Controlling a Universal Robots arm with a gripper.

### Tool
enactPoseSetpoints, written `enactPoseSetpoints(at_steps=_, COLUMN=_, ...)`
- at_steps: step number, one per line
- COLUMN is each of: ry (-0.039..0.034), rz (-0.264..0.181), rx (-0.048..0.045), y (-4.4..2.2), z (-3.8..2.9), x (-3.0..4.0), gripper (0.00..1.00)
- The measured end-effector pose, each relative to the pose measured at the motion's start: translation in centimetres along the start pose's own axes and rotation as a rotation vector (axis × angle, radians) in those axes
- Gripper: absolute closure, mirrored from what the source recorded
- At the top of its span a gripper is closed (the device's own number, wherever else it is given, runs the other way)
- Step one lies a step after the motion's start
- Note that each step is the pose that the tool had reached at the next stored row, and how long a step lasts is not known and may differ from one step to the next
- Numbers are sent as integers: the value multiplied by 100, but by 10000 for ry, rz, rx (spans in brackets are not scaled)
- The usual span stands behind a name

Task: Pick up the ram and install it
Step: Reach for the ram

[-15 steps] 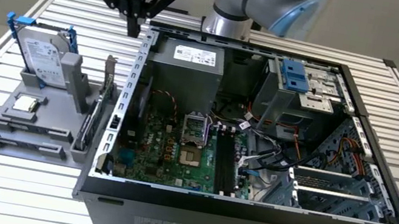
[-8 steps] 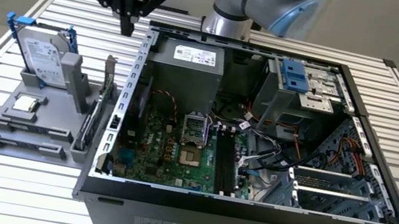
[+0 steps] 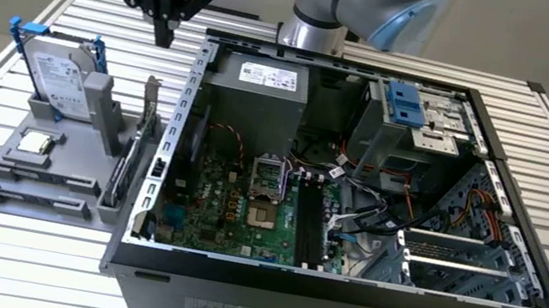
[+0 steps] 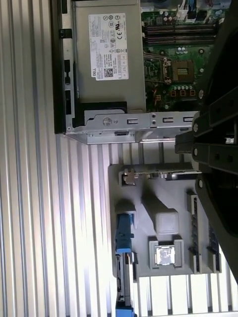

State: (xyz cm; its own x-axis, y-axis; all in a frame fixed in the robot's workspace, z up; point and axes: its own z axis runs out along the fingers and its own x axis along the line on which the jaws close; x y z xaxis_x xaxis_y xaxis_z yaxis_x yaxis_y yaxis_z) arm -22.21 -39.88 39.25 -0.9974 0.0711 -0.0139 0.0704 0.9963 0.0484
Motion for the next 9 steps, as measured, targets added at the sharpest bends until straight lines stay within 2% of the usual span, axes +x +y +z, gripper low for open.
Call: enactPoseSetpoints(at_steps=9, ry=3, rz=-58, rx=-1, y=-11, z=-2, x=152, gripper=100)
